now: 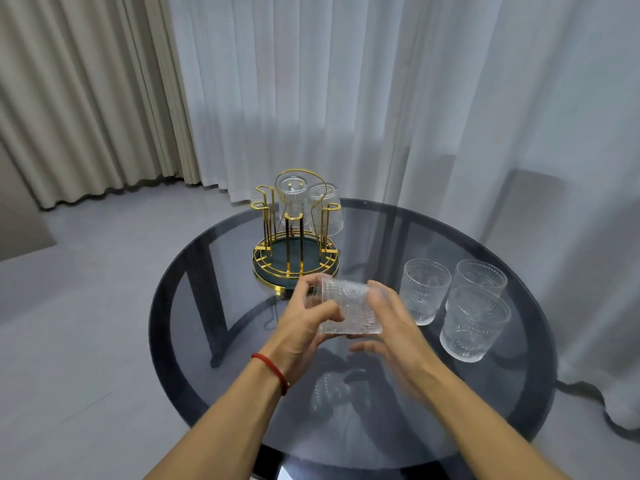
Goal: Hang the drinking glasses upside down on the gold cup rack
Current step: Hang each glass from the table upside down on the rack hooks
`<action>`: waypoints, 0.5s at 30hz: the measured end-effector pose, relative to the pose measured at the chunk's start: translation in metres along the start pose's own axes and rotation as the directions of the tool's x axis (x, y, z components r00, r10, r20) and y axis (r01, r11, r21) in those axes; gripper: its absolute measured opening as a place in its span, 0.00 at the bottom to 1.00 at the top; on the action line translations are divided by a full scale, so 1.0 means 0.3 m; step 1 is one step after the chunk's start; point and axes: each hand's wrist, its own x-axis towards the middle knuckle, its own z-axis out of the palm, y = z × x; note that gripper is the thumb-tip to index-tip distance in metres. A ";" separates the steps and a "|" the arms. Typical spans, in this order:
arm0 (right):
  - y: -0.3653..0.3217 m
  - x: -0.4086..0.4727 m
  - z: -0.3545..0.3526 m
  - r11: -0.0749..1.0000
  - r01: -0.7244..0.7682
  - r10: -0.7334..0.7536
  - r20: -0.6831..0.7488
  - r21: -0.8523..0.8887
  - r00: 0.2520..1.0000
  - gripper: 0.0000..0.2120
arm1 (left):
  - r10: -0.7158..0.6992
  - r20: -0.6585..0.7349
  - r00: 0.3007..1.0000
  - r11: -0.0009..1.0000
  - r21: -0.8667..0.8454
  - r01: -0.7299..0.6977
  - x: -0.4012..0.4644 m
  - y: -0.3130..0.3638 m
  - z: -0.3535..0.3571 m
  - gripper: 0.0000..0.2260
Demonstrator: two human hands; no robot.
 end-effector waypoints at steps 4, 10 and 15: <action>0.008 0.032 0.005 0.996 0.054 -0.045 -0.137 0.064 0.990 0.15 | 0.052 -0.063 0.997 0.957 0.287 -0.032 0.039 -0.029 -0.072 0.21; -0.046 0.056 -0.013 0.939 0.245 -0.320 -0.357 -0.241 0.878 0.22 | 0.336 -0.086 0.938 0.230 0.973 0.007 0.151 -0.123 -0.212 0.35; -0.238 0.159 0.016 0.881 0.372 -0.459 -0.344 -0.290 0.819 0.28 | 0.256 0.003 0.967 0.013 1.000 -0.007 0.193 -0.154 -0.229 0.36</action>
